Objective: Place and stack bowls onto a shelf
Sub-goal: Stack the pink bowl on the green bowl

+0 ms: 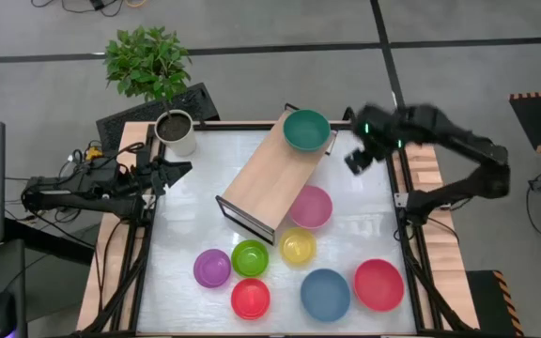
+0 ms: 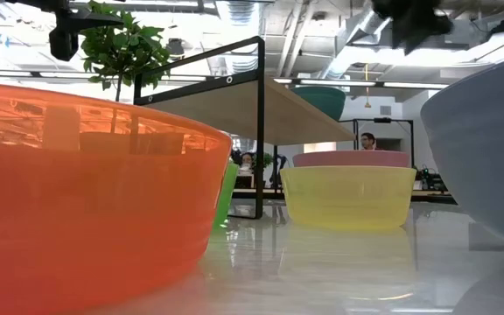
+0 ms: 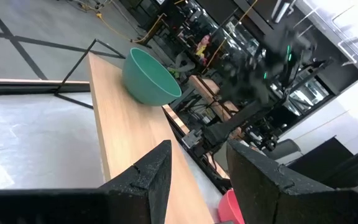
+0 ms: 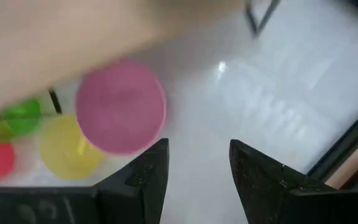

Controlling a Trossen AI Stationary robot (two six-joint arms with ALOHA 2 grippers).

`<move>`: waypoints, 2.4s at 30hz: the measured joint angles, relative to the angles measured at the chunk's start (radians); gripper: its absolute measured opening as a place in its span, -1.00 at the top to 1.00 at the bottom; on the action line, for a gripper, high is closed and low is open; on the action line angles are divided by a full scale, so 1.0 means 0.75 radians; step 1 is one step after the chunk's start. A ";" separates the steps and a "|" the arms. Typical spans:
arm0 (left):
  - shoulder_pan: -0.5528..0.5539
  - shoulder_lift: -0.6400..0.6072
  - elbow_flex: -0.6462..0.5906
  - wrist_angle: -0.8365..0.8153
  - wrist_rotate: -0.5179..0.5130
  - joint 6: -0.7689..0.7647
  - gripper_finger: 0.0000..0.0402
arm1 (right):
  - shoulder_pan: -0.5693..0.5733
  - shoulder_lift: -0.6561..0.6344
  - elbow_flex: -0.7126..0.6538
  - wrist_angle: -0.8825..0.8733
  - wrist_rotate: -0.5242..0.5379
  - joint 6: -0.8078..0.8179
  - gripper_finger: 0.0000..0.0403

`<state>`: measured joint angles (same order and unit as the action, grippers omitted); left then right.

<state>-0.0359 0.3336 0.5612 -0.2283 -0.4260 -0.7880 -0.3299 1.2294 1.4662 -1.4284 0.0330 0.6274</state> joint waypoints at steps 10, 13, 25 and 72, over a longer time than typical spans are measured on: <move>0.000 0.000 0.000 -0.001 -0.007 0.006 0.31 | 0.261 -0.110 -0.682 0.699 -0.005 0.386 0.04; 0.000 0.000 0.000 -0.002 -0.007 -0.001 0.31 | 0.273 -0.026 -0.733 0.788 -0.005 0.389 0.04; 0.000 0.000 0.000 -0.013 -0.005 -0.015 0.31 | 0.272 0.289 -0.738 0.835 -0.004 0.319 0.09; 0.000 0.000 0.000 -0.070 -0.007 -0.025 0.31 | -0.492 0.281 0.310 0.400 -0.143 -0.251 0.86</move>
<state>-0.0357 0.3336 0.5610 -0.2810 -0.4309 -0.8070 -0.6990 1.4402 1.6989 -1.1282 -0.0745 0.4389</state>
